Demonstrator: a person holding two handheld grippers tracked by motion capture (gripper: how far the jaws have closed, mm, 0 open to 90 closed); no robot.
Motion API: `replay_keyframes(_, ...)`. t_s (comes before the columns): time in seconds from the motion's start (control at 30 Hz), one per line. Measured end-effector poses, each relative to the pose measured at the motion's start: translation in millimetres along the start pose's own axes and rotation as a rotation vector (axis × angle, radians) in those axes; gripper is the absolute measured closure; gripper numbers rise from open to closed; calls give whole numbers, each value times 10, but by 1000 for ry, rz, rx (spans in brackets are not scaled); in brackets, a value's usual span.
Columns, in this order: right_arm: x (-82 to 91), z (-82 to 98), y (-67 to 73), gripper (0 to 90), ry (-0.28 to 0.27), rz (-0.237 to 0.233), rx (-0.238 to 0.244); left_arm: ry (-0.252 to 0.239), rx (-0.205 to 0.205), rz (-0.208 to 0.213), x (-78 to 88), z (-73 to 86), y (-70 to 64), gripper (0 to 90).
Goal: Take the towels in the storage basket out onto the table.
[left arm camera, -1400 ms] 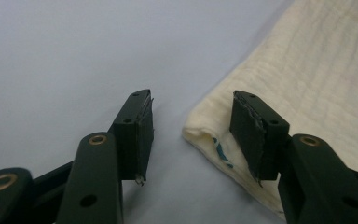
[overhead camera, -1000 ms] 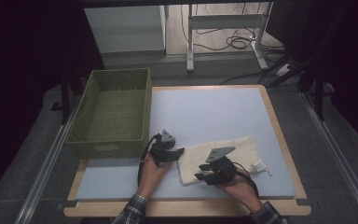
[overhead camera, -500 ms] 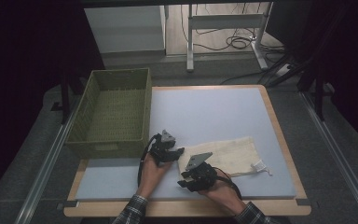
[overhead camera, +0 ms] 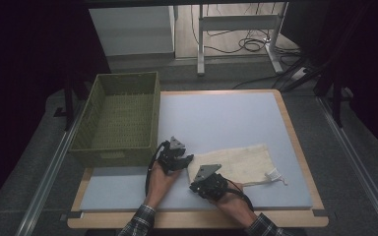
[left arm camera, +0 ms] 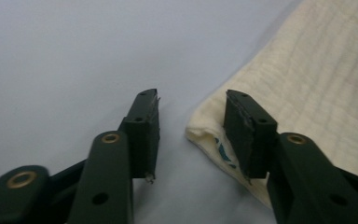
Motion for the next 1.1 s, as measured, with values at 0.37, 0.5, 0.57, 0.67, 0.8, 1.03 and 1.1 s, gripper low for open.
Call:
replay_keyframes(0.37, -51, -59, 33, 848, -39, -53, -30, -54, 11, -35, 84, 12, -41, 868)
replay_keyframes(0.5, 9, -90, 40, 847, -59, -54, -28, -56, 11, -36, 103, 7, -41, 866)
replay_keyframes(0.57, 66, -96, 16, 847, -73, -50, -35, -63, 11, -31, 115, -25, -49, 864)
replay_keyframes(0.67, 150, -96, -30, 847, -88, -50, -52, -75, -4, -28, 135, -103, -79, 862)
replay_keyframes(0.8, 263, -92, -86, 846, -107, -41, -66, -86, -24, -18, 143, -226, -135, 860)
replay_keyframes(1.03, 449, -31, -209, 847, -128, -11, -85, -103, -57, 11, 77, -430, -251, 859)
replay_keyframes(1.1, 509, 11, -265, 846, -130, 4, -96, -104, -61, 23, 29, -474, -282, 858)
Point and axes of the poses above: each handheld gripper's, and its own axes: x roughly backward along the jaws, z roughly out of its underside, y roughly to its left, the point moved 7 cm from there along -x, roughly forward along the jaws, and after that the axes turned 4 degrees about z, right-handed, at the moved point
